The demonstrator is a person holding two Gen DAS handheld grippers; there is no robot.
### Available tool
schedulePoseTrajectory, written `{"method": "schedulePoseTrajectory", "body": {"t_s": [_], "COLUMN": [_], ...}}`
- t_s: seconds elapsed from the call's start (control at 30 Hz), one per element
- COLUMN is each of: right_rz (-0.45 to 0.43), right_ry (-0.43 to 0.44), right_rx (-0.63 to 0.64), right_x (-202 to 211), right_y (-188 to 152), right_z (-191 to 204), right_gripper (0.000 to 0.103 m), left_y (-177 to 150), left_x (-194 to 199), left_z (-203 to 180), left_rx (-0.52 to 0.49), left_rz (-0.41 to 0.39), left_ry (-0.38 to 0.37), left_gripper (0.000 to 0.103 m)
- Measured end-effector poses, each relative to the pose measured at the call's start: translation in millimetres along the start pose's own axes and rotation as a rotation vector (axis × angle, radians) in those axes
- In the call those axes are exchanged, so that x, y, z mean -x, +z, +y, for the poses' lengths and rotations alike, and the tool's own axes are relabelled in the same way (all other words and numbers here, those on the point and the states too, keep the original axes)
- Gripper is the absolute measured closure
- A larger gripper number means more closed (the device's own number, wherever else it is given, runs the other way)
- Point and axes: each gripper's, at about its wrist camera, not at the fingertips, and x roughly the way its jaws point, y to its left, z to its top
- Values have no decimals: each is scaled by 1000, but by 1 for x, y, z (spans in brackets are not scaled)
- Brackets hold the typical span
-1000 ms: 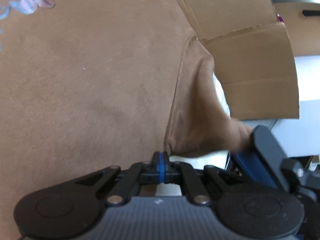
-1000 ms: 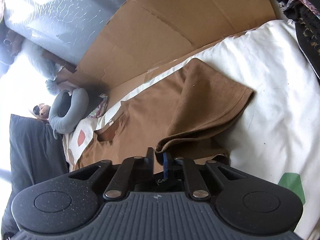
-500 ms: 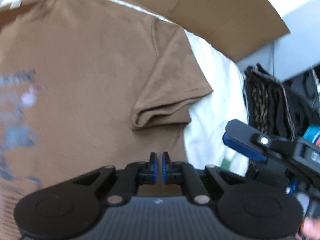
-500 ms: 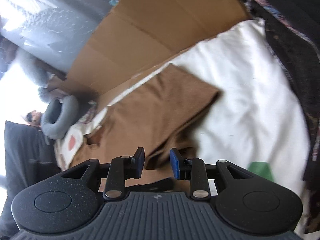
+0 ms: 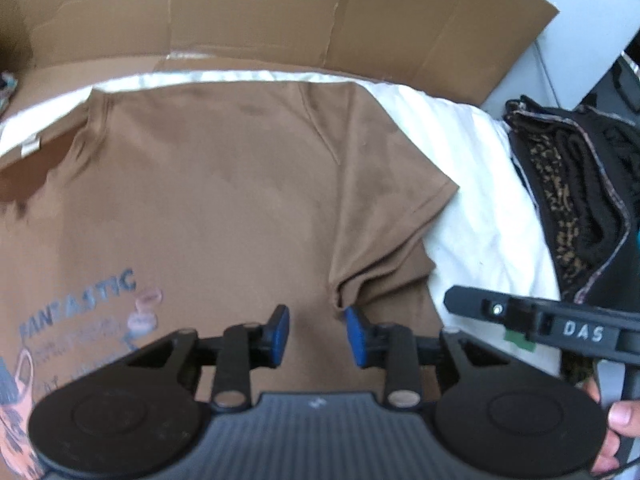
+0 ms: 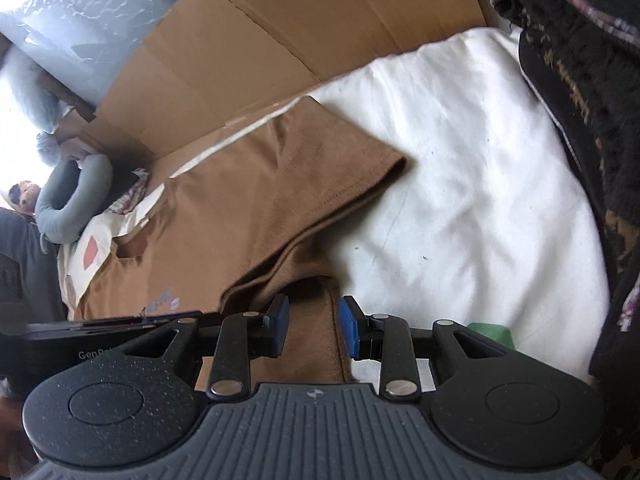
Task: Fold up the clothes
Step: 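Lift the gripped shirt side with the left gripper and fold it over the front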
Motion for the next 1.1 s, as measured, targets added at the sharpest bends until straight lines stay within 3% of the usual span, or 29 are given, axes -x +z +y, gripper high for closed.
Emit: {"method": "schedulePoseTrajectory", "body": {"t_s": [0.17, 0.4, 0.5, 0.63, 1.1], "right_rz": [1, -3, -11, -25, -41], "right_ry": [-58, -101, -116, -128, -112], "right_rx": [49, 128, 156, 167, 135], "right_x": [-16, -31, -34, -37, -38], "right_y": [-2, -5, -4, -3, -3], "right_z": [5, 13, 16, 16, 8], "right_gripper": [73, 72, 74, 86, 88], "left_y": [6, 8, 10, 12, 4], "left_x": [-11, -21, -17, -4, 22], "left_z": [-7, -13, -12, -8, 1], "left_rx": [-50, -122, -118, -103, -41], "left_rz": [-10, -24, -36, -56, -43], "left_ry": [-3, -13, -27, -37, -38], "left_gripper": [71, 95, 96, 97, 97]}}
